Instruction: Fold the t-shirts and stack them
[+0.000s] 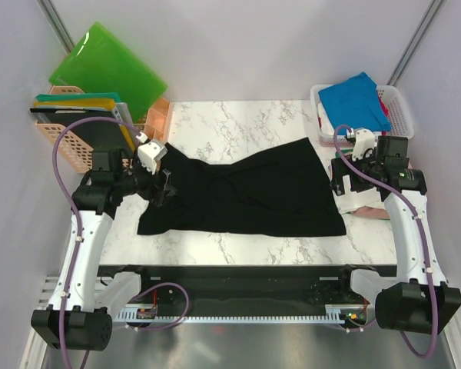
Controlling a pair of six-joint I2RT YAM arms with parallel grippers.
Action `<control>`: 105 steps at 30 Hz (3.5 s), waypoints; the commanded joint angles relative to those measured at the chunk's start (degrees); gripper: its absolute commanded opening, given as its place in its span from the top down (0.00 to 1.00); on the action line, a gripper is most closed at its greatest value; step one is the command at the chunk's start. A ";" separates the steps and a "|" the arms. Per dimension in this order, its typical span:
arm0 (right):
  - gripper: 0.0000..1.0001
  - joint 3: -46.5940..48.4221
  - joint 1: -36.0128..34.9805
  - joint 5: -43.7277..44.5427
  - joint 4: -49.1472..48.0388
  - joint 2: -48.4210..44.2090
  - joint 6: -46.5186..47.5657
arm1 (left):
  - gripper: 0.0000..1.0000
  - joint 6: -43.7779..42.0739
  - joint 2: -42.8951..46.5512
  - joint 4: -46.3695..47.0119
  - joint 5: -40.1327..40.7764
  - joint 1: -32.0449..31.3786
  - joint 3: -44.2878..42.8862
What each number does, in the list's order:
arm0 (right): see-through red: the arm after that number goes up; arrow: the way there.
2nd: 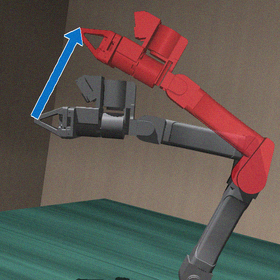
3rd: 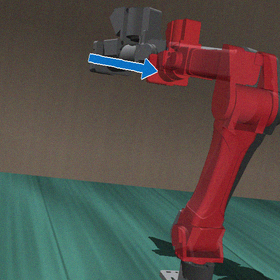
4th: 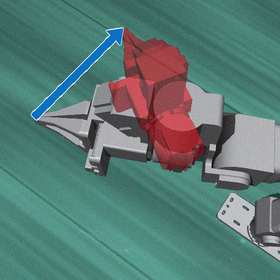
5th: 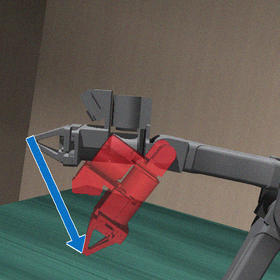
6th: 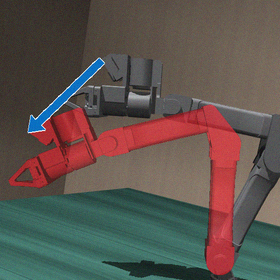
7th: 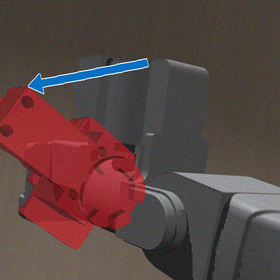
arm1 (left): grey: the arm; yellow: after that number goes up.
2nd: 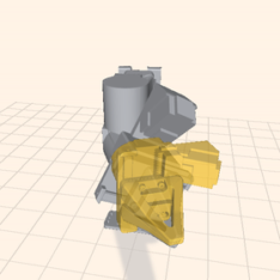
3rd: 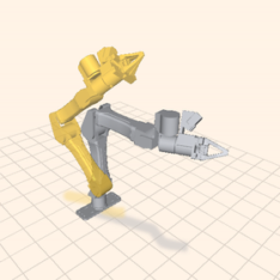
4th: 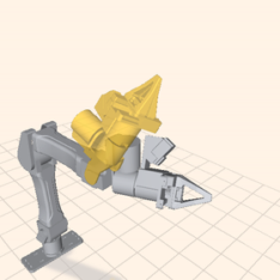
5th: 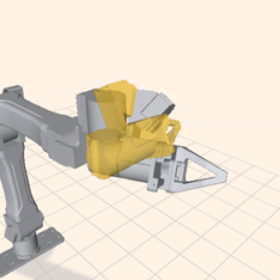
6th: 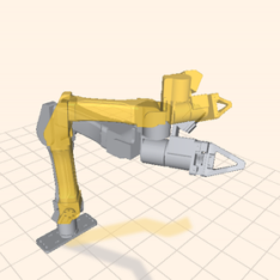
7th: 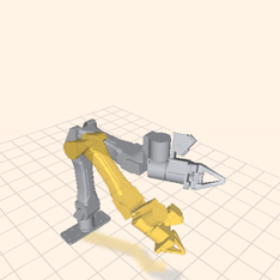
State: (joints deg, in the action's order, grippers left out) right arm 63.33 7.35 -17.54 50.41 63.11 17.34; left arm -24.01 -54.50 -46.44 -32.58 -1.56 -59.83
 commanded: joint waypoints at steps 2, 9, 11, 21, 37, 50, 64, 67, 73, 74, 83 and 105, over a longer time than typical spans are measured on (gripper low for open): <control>0.02 0.30 0.12 0.66 -4.00 -0.19 0.58 | 0.16 2.56 -3.59 -2.33 0.25 0.42 -2.91; 0.05 1.17 0.11 -8.99 -9.63 8.33 0.59 | 0.17 0.64 -9.04 -2.08 1.90 0.51 -2.39; 0.08 4.23 -0.06 -11.36 -11.82 14.03 -0.38 | 0.17 0.28 -9.75 -1.03 2.87 0.51 -2.31; 0.13 29.29 -8.83 -4.01 -11.22 42.25 -2.13 | 0.13 3.26 -14.49 2.49 0.42 0.51 -4.24; 0.18 67.17 -15.09 12.35 -6.38 77.33 -4.07 | 0.11 1.42 -15.46 2.67 2.96 0.51 -3.45; 0.19 64.05 -14.21 14.05 -7.43 75.68 -3.81 | 0.11 1.16 -17.22 2.67 2.96 0.51 -3.63; 0.18 28.78 -17.73 7.70 -12.97 50.88 1.73 | 0.00 -2.09 -31.25 -1.55 2.53 -3.79 -5.37; 0.18 28.08 -17.73 6.38 -12.80 50.62 0.85 | 0.00 -1.57 -35.40 -1.12 1.47 -4.41 -8.01; 0.18 27.64 -17.64 6.73 -12.79 48.60 1.11 | 0.00 -0.34 -41.91 2.05 5.49 -4.50 -11.79; 0.18 27.72 -17.73 6.99 -12.71 48.34 1.20 | 0.00 -0.07 -42.35 2.66 6.81 -4.59 -12.06; 0.20 27.81 -18.69 4.18 -11.13 49.38 2.08 | 0.00 2.12 -41.39 5.04 16.66 -4.59 -8.99; 0.19 22.89 -18.87 7.96 -12.18 48.68 5.24 | 0.13 5.82 -51.06 8.46 20.36 -5.82 -14.26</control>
State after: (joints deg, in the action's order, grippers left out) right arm 86.59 -11.53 -10.37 39.40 114.67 21.30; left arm -19.99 -107.26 -40.01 -13.47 -7.07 -72.79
